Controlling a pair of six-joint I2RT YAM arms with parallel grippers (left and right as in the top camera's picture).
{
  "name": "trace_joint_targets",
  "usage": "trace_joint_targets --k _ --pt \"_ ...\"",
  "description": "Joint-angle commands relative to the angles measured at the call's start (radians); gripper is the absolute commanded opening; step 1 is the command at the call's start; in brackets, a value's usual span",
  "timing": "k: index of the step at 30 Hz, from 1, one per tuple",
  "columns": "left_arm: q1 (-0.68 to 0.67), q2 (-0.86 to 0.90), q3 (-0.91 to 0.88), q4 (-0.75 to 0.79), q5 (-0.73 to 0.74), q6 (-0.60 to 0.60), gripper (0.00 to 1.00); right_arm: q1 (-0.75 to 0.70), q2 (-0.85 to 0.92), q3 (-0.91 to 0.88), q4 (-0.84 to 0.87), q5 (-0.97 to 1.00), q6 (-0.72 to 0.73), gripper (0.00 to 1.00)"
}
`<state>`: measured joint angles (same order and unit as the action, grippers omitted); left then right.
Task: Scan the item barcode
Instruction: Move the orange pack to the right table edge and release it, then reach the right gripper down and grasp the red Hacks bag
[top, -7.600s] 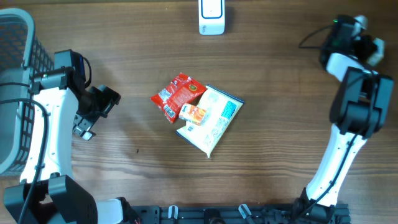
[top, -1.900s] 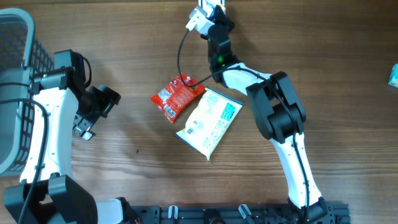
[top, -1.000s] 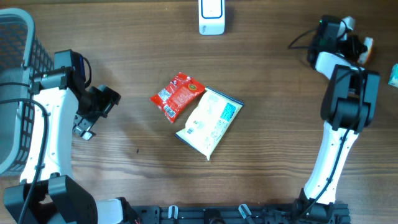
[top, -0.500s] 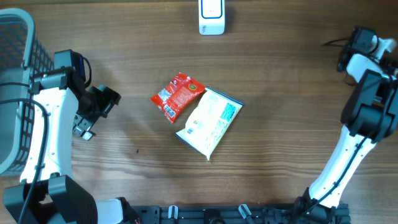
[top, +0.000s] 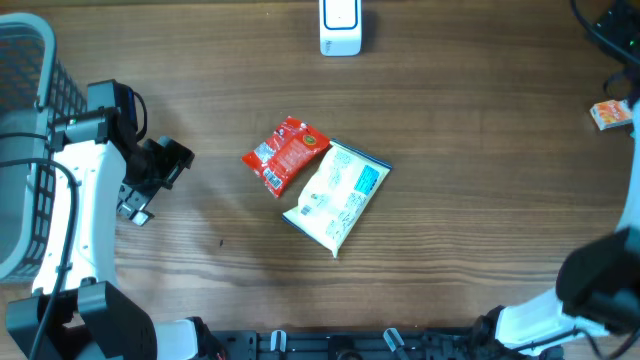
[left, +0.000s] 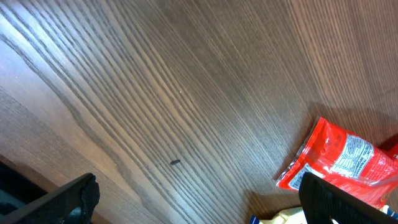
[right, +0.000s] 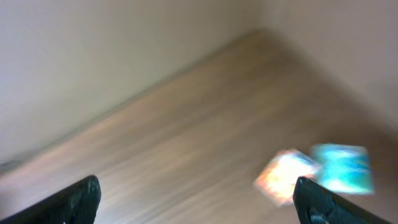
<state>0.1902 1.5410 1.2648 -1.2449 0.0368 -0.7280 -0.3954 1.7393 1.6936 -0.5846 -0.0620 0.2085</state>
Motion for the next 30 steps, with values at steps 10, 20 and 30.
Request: trace_joint_targets --k 10,20,30 --pt "0.003 0.0 -0.001 0.0 0.007 -0.01 1.0 0.425 0.075 -0.303 -0.207 -0.507 0.166 1.0" --pt "0.003 0.0 -0.001 0.0 0.007 -0.01 1.0 0.844 0.077 -0.38 -0.145 -0.311 0.237 0.99" --pt "0.003 0.0 -0.001 0.0 0.007 -0.01 1.0 1.066 0.167 -0.38 0.262 -0.079 0.587 1.0"
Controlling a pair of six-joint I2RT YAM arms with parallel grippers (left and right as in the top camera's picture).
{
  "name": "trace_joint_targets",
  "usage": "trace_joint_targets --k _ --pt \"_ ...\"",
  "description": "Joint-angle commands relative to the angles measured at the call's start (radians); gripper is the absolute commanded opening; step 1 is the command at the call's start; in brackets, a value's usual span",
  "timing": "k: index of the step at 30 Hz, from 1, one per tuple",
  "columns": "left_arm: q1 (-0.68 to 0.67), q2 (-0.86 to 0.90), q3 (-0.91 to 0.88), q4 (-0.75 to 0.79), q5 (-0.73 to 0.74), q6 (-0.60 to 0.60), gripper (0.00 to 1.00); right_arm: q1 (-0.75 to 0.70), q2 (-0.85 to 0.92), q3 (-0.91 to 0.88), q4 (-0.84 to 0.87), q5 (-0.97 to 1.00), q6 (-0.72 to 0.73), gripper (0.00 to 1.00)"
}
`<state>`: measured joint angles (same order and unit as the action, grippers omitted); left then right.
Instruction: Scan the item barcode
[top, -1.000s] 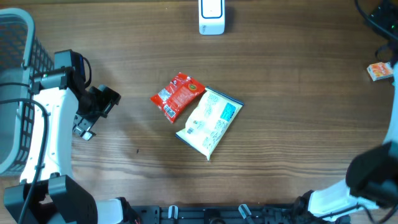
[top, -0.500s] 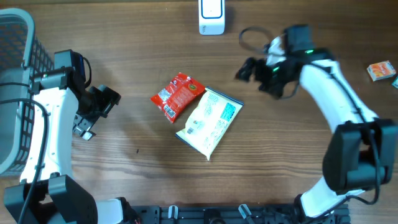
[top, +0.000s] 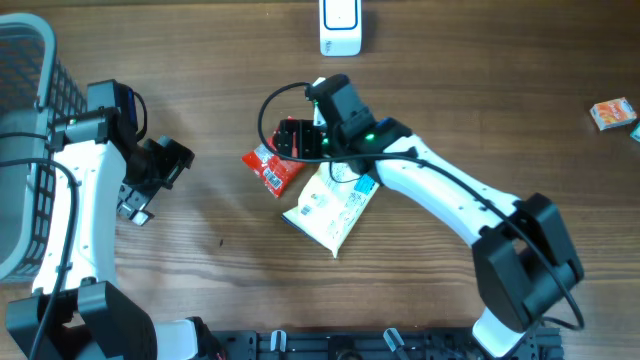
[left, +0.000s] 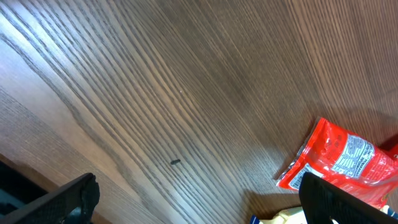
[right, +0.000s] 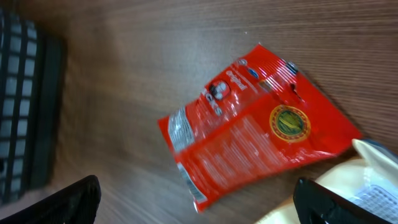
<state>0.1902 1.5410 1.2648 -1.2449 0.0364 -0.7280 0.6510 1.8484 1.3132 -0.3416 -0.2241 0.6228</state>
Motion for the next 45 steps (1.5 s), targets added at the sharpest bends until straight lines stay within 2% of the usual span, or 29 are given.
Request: trace_joint_targets --k 1,4,9,14,18,31,32,33,34,35,36,37,40,45 --pt "0.003 0.0 -0.001 0.0 0.008 -0.01 1.0 0.027 0.079 0.0 0.018 0.11 0.235 1.0" --pt "0.003 0.0 -0.001 0.0 0.008 -0.01 1.0 0.036 0.137 0.0 0.015 0.124 0.296 1.0" --pt "0.003 0.0 -0.001 0.0 0.008 -0.01 1.0 0.036 0.208 0.0 0.015 0.123 0.296 0.99" --pt "0.003 0.0 -0.001 0.0 0.008 -0.01 1.0 0.036 0.206 0.001 -0.019 0.216 0.293 1.0" --pt "0.003 0.0 -0.001 0.0 0.008 -0.01 1.0 0.028 0.194 0.001 0.074 0.196 0.234 1.0" --pt "0.003 0.0 -0.001 0.0 0.008 -0.01 1.0 0.023 0.311 0.001 0.215 0.164 0.271 0.99" --pt "0.003 0.0 -0.001 0.0 0.008 -0.01 1.0 0.023 0.311 0.001 0.231 0.164 0.271 0.92" --pt "0.003 0.0 -0.001 0.0 0.008 -0.01 1.0 0.023 0.311 0.001 0.241 0.164 0.271 0.79" --pt "0.003 0.0 -0.001 0.0 0.008 -0.01 1.0 0.023 0.311 0.001 0.253 0.164 0.271 0.59" --pt "0.003 0.0 -0.001 0.0 0.008 -0.01 1.0 0.023 0.311 0.001 0.259 0.165 0.272 0.5" --pt "0.003 0.0 -0.001 0.0 0.008 -0.01 1.0 0.023 0.311 0.001 0.272 0.169 0.27 0.37" --pt "0.003 0.0 -0.001 0.0 0.008 -0.01 1.0 0.023 0.31 0.001 0.278 0.171 0.268 0.32" --pt "0.003 0.0 -0.001 0.0 0.008 -0.01 1.0 0.01 0.299 0.002 0.281 0.187 0.248 0.06" --pt "0.003 0.0 -0.001 0.0 0.008 -0.01 1.0 -0.058 0.178 0.002 0.209 0.187 0.137 0.04"
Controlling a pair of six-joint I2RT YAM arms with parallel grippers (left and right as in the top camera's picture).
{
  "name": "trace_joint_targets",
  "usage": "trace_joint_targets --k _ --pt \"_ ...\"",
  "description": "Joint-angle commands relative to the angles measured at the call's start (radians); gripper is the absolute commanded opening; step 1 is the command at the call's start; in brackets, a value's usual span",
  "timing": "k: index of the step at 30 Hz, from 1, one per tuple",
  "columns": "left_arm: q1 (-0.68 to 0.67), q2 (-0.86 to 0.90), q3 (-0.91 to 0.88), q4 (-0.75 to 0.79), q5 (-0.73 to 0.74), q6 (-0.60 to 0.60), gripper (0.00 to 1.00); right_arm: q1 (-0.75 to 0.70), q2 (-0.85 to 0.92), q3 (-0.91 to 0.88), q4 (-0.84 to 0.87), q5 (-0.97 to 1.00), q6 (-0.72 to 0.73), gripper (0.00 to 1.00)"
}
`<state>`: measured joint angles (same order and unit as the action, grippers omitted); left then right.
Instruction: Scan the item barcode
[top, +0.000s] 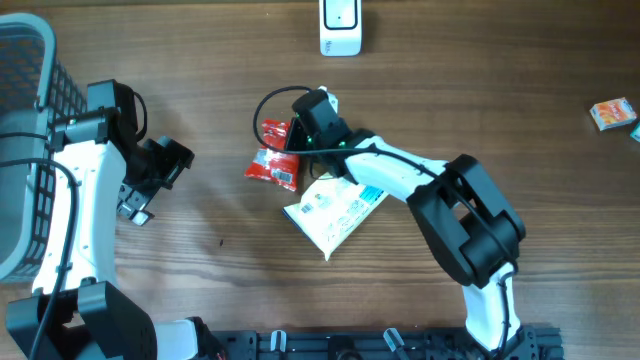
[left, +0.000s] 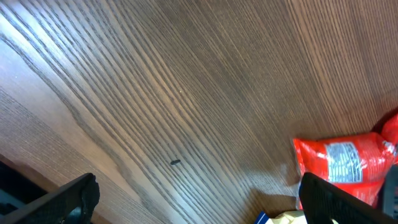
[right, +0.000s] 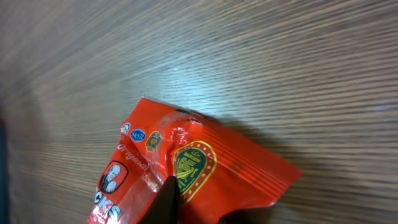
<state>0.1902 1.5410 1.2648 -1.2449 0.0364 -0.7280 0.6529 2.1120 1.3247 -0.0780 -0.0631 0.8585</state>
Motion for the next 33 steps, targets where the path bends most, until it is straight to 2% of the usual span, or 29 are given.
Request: trace_joint_targets --k 1,7,13,16,20,24,30,32,33 --pt "0.003 0.0 -0.001 0.0 0.008 -0.01 1.0 -0.079 -0.131 -0.009 -0.078 0.027 -0.13 0.04" --pt "0.003 0.0 -0.001 0.0 0.008 -0.01 1.0 -0.171 -0.459 -0.009 -0.291 0.175 -0.353 0.04" --pt "0.003 0.0 -0.001 0.0 0.008 -0.01 1.0 -0.164 -0.623 -0.009 -0.489 0.39 -0.548 0.04" --pt "0.003 0.0 -0.001 0.0 0.008 -0.01 1.0 -0.16 -0.612 -0.01 -0.655 0.556 -0.556 0.04" --pt "0.003 0.0 -0.001 0.0 0.008 -0.01 1.0 -0.158 -0.544 -0.01 -0.76 0.584 -0.414 0.04" --pt "0.003 0.0 -0.001 0.0 0.008 -0.01 1.0 -0.142 -0.422 -0.01 -0.785 0.588 -0.366 0.04" --pt "0.003 0.0 -0.001 0.0 0.008 -0.01 1.0 0.0 -0.273 -0.01 -0.831 0.602 -0.332 0.04" --pt "0.003 0.0 -0.001 0.0 0.008 -0.01 1.0 0.051 -0.27 -0.01 -0.843 0.584 -0.332 0.08" --pt "0.003 0.0 -0.001 0.0 0.008 -0.01 1.0 0.078 -0.272 -0.008 -0.843 0.566 -0.333 0.14"
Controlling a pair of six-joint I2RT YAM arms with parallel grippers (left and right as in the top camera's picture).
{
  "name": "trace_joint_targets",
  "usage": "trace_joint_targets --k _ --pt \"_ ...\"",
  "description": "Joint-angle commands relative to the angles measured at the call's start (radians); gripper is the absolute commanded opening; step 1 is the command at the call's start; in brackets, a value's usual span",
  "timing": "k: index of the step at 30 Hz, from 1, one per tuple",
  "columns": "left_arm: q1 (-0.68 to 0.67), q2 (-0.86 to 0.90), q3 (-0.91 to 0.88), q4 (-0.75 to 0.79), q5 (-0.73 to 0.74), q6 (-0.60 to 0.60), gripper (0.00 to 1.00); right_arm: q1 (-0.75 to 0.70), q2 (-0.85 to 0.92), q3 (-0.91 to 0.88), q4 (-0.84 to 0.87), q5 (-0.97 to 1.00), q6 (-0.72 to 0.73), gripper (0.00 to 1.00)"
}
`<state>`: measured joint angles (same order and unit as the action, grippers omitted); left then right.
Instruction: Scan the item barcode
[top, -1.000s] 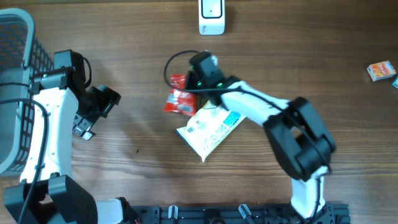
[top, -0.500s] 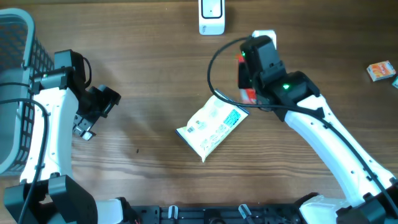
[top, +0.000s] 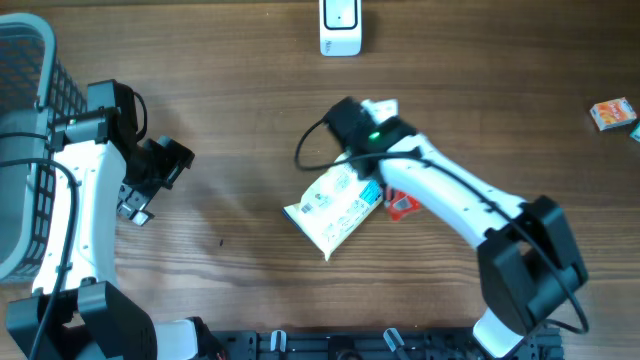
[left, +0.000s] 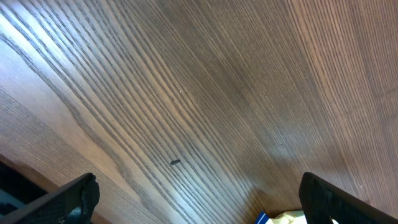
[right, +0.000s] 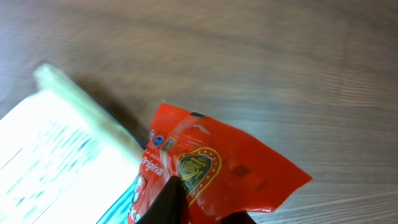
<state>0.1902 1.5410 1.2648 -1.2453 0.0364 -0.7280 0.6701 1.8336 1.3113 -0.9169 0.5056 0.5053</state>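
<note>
A red snack packet (right: 217, 165) is pinched between my right gripper's (right: 202, 208) dark fingers (right: 171, 199), held over the wood just right of a white and blue packet (right: 50, 143). From overhead, only a bit of the red packet (top: 399, 204) shows beside the right arm (top: 352, 125), right of the white packet (top: 335, 205). The white scanner (top: 340, 25) stands at the far edge. My left gripper (left: 199, 205) stands open over bare wood at the left (top: 165, 165), with only a corner of the white packet (left: 280, 218) in its view.
A wire basket (top: 20, 140) stands at the left edge behind the left arm. A small orange box (top: 610, 112) lies at the far right. The wooden table (top: 200, 60) has a small dark speck (left: 175, 162) near the left gripper.
My right gripper has carried the red packet from the white packet's left side to its right side. The red packet is gone from the left wrist view. The left arm has not moved.
The red and white packets lay side by side mid-table with the right arm off to the right. The right gripper was then open over the red packet, then shut on it at the left of the white packet. Now it holds it on the right.
</note>
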Motion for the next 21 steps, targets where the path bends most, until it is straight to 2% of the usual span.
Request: trace_joint_targets --k 1,3,4,15,18,20,21 --pt "0.003 0.0 -0.001 0.0 0.008 -0.01 1.0 0.086 0.005 0.01 -0.003 -0.016 0.019 0.33" --pt "0.003 0.0 -0.001 0.0 0.008 -0.01 1.0 0.118 0.005 0.022 -0.003 -0.038 0.018 0.81" --pt "0.003 0.0 -0.001 0.0 0.008 -0.01 1.0 0.133 0.005 0.032 -0.003 -0.064 0.017 0.86" --pt "0.003 0.0 -0.001 0.0 0.008 -0.01 1.0 0.151 0.001 0.181 -0.003 -0.487 -0.034 0.88" --pt "0.003 0.0 -0.001 0.0 0.008 -0.01 1.0 0.145 -0.009 0.204 -0.064 -0.427 -0.034 0.91" --pt "0.003 0.0 -0.001 0.0 0.008 -0.01 1.0 0.124 -0.038 0.254 -0.145 -0.34 -0.032 1.0" --pt "0.003 0.0 -0.001 0.0 0.008 -0.01 1.0 0.103 -0.057 0.287 -0.188 -0.301 -0.032 1.0"
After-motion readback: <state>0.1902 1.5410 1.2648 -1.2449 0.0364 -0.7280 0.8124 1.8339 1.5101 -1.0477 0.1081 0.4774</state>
